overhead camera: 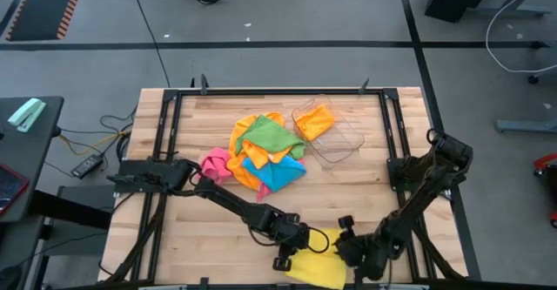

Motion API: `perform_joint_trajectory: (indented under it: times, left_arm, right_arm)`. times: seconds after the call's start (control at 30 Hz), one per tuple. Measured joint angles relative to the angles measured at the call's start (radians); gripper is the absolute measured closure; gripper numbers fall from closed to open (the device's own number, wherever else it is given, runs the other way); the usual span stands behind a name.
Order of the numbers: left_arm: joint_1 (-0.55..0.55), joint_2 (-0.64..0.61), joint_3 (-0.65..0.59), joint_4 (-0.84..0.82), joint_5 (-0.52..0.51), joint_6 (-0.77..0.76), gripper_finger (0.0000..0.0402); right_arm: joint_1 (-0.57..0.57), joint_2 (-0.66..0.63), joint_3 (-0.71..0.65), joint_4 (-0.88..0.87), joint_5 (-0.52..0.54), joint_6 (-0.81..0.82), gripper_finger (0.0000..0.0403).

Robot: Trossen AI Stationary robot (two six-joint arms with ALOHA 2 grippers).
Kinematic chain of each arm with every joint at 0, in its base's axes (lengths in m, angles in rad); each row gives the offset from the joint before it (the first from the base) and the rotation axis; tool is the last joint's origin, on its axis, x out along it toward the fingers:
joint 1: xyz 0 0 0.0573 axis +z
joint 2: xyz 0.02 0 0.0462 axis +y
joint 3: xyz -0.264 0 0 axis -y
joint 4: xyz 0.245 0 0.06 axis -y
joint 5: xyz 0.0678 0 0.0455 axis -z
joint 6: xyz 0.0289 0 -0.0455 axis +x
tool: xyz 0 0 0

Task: Fold microfiber towels
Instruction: Fold the yellow towel

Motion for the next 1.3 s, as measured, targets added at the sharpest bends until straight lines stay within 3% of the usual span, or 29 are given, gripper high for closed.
perform_joint_trajectory:
  times: [0.1, 0.2, 0.33, 0.47, 0.7, 1.0, 1.3]
  left_arm:
    - [-0.002, 0.000, 0.000, 0.006, 0.031, -0.048, 0.0391]
    - [-0.007, 0.000, 0.000, 0.005, 0.041, -0.105, 0.0371]
    - [-0.017, 0.000, 0.000, 0.010, 0.041, -0.127, 0.0348]
    - [-0.021, 0.000, 0.000, 0.032, 0.043, -0.153, 0.0355]
    - [-0.015, 0.000, 0.000, 0.042, 0.041, -0.156, 0.0386]
    - [-0.012, 0.000, 0.000, 0.099, 0.041, -0.185, 0.0364]
    - [0.010, -0.001, 0.000, 0.130, 0.041, -0.180, 0.0385]
  right_arm:
    - [-0.036, 0.000, -0.065, 0.119, -0.016, -0.014, 0.0301]
    - [-0.074, 0.000, -0.106, 0.205, -0.016, -0.048, 0.0314]
    - [-0.126, 0.000, -0.161, 0.218, -0.020, -0.070, 0.0330]
    - [-0.166, -0.003, -0.193, 0.238, -0.048, -0.077, 0.0344]
    - [-0.192, -0.003, -0.193, 0.202, -0.043, -0.101, 0.0356]
    - [-0.223, -0.003, -0.194, 0.127, 0.015, -0.141, 0.0357]
    - [-0.296, -0.003, -0.195, 0.063, 0.076, -0.186, 0.0357]
